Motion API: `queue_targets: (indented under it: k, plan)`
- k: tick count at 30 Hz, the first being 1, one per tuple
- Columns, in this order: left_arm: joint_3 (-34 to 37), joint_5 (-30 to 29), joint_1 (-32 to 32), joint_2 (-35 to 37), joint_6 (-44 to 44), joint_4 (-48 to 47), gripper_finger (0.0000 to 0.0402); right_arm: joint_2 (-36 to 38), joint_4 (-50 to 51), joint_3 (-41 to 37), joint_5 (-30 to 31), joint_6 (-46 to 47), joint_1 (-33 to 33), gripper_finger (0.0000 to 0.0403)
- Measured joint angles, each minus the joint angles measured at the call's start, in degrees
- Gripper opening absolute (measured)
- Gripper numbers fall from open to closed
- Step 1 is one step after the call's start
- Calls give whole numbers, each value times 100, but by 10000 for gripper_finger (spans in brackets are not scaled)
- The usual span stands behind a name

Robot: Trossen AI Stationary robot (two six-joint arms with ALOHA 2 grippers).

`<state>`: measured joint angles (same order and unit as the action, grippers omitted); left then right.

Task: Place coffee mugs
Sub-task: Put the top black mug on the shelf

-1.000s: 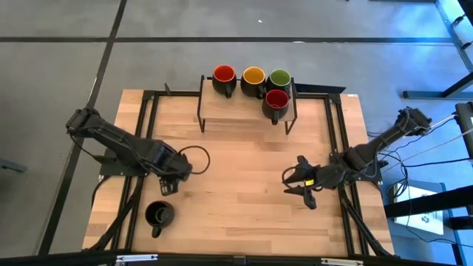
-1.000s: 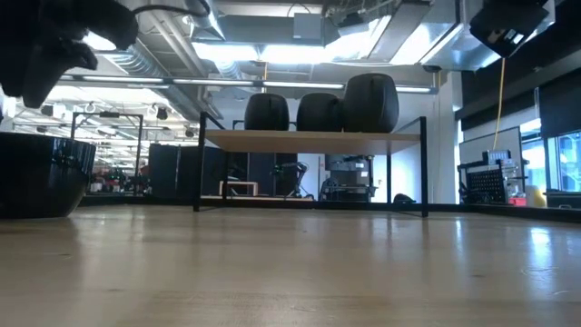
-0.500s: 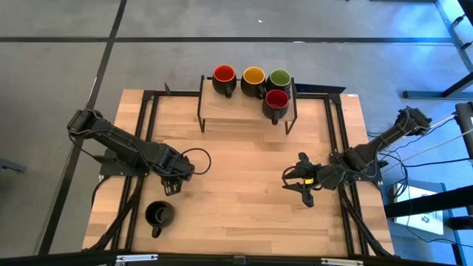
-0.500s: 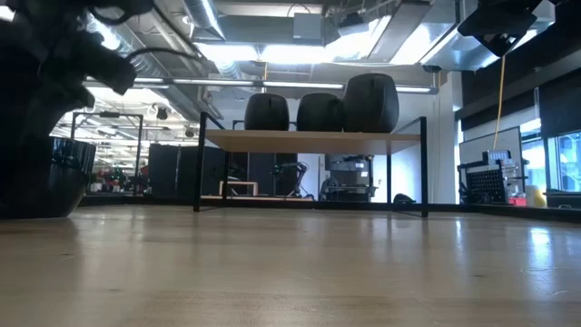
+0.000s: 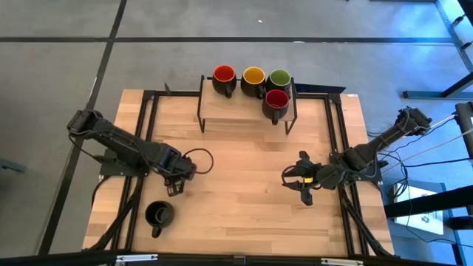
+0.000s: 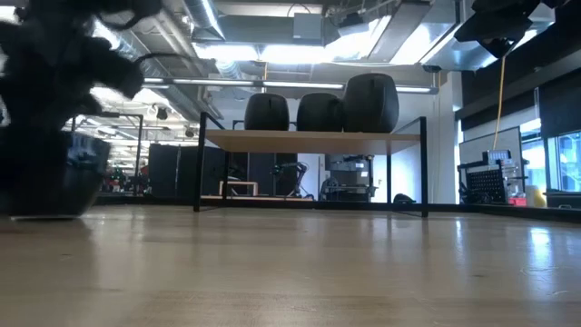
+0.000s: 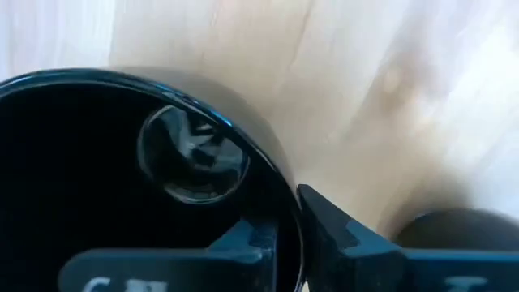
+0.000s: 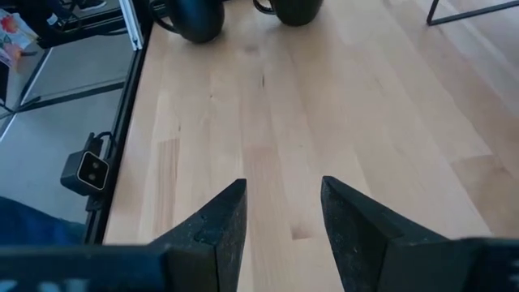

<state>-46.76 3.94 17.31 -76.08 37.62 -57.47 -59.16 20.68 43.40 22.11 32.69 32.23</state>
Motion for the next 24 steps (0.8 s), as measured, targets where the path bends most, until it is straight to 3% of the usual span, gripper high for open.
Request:
queue_targets:
  k: [7,16,24]
  plan:
    - [-1391,-286,-221,-470,-65,119,23,0,3,0,42,1,2,147]
    - [-3514,-746,-353,-2243,-132,-455,23,-240,28,9,249,-151,74,147]
    - [-4946,-735,-381,-3692,-19,-462,23,-840,-7,9,1043,42,709,147]
